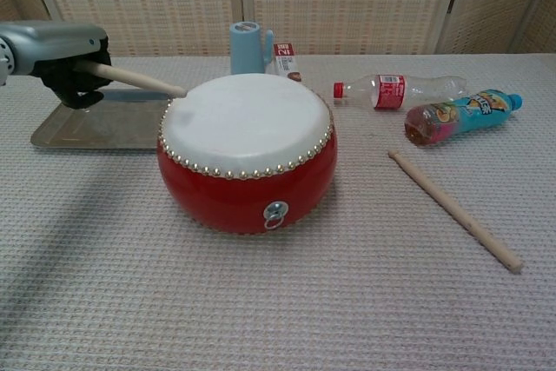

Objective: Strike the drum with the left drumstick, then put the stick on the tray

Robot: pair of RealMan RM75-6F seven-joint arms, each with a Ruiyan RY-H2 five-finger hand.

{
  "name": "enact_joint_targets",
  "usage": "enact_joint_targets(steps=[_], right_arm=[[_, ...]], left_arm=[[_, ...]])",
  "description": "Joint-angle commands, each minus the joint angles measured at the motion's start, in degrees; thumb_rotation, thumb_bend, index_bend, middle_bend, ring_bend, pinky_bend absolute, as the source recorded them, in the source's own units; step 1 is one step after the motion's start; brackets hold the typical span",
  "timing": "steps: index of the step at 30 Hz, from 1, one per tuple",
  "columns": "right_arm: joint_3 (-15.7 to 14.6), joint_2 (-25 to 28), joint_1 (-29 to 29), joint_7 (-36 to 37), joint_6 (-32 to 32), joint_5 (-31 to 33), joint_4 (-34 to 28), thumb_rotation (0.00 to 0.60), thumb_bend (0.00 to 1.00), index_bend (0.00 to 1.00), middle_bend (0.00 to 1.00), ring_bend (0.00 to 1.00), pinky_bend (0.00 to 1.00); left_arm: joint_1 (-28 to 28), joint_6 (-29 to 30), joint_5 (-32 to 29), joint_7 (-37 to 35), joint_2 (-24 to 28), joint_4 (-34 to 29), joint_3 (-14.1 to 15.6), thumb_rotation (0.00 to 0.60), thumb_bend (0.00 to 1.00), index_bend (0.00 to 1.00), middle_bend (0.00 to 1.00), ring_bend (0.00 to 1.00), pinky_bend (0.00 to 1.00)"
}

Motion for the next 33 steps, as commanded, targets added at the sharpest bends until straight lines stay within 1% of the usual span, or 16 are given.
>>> enact_joint_targets(steps=[1, 6, 9, 14, 19, 20, 21, 22, 25, 26, 28, 30, 32, 33], right_arm=[[-0.1, 0.0, -0.1, 0.2, 0.2, -0.1, 0.1, 0.6, 0.02, 0.0, 0.05, 0.0, 0.0], [-0.3, -0.4, -0.3, 1.1, 0.4, 0.1, 0.7, 0.6, 0.02, 0.0, 0.05, 0.0, 0.0], [-0.5, -0.6, -0.3, 1.6, 0.2, 0.1, 1.2, 0.6, 0.02, 0.0, 0.05, 0.0, 0.0], [-0.5, -0.8, -0.2, 2.3, 0.3, 0.1, 1.8, 0.6, 0.02, 0.0, 0.05, 0.0, 0.0], [-0.6, -0.7, -0.2, 2.7, 0.6, -0.1, 2.1, 0.6, 0.02, 0.0, 0.05, 0.0, 0.0], [-0.7, -0.8, -0.2, 2.8, 0.3, 0.1, 2.2, 0.6, 0.02, 0.0, 0.05, 0.0, 0.0], [-0.7, -0.9, -0.2, 2.9, 0.2, 0.2, 2.3, 0.6, 0.02, 0.0, 0.05, 0.0, 0.0], [-0.7, -1.0, -0.1, 2.9, 0.2, 0.2, 2.4, 0.6, 0.02, 0.0, 0.05, 0.0, 0.0], [-0.7, -1.1, -0.1, 3.0, 0.2, 0.2, 2.5, 0.6, 0.02, 0.0, 0.05, 0.0, 0.0], [-0.7, -1.1, -0.1, 3.0, 0.1, 0.2, 2.5, 0.6, 0.02, 0.0, 0.05, 0.0, 0.0], [-0.8, -1.1, -0.1, 3.0, 0.1, 0.3, 2.5, 0.6, 0.02, 0.0, 0.05, 0.0, 0.0], [-0.8, -1.0, -0.1, 3.1, 0.1, 0.4, 2.4, 0.6, 0.02, 0.0, 0.05, 0.0, 0.0], [-0.8, -1.0, -0.2, 3.0, 0.2, 0.6, 2.5, 0.6, 0.02, 0.0, 0.05, 0.0, 0.0], [-0.8, -0.9, -0.2, 3.0, 0.2, 0.6, 2.5, 0.6, 0.02, 0.0, 0.05, 0.0, 0.0]], left_arm=[[-3.8, 1.8, -5.0, 7.7, -1.6, -1.5, -0.1, 0.6, 0.93, 1.0, 1.0, 1.0, 0.99], [-6.2, 4.9, -6.6, 14.7, -2.8, -2.2, 1.4, 0.6, 0.93, 1.0, 1.0, 1.0, 0.99], [-7.0, 6.0, -7.6, 17.2, -3.3, -2.9, 1.9, 0.6, 0.93, 1.0, 1.0, 1.0, 0.98], [-8.1, 6.9, -8.4, 19.9, -3.7, -3.0, 2.7, 0.6, 0.93, 0.98, 1.0, 0.98, 0.98], [-8.5, 7.1, -8.6, 20.2, -3.5, -3.2, 3.0, 0.6, 0.93, 0.98, 1.0, 0.99, 0.98], [-7.0, 7.0, -10.3, 12.8, -3.9, -5.1, -1.0, 0.6, 0.93, 0.98, 1.0, 0.99, 0.98], [-6.3, 6.2, -9.9, 10.2, -3.4, -5.4, -1.7, 0.6, 0.93, 0.98, 1.0, 0.99, 0.98], [-6.0, 5.5, -9.2, 8.7, -3.0, -5.4, -1.9, 0.6, 0.93, 0.98, 1.0, 0.99, 0.98], [-6.3, 6.3, -8.9, 9.0, -3.6, -4.7, -1.7, 0.6, 0.92, 0.98, 1.0, 0.99, 0.98], [-6.4, 6.7, -9.5, 9.0, -4.1, -4.5, -1.8, 0.6, 0.92, 0.98, 1.0, 0.99, 0.98], [-6.5, 6.6, -11.9, 7.3, -5.3, -4.3, -3.1, 0.6, 0.92, 0.98, 1.0, 1.0, 0.99], [-6.3, 4.6, -15.2, 4.2, -5.6, -4.5, -4.9, 0.6, 0.92, 0.98, 1.0, 1.0, 0.99], [-6.6, 2.3, -16.4, 3.4, -4.8, -4.4, -4.9, 0.6, 0.92, 0.98, 1.0, 1.0, 1.0], [-6.9, 2.0, -16.0, 4.3, -4.7, -3.8, -4.1, 0.6, 0.92, 0.99, 1.0, 1.0, 1.0]])
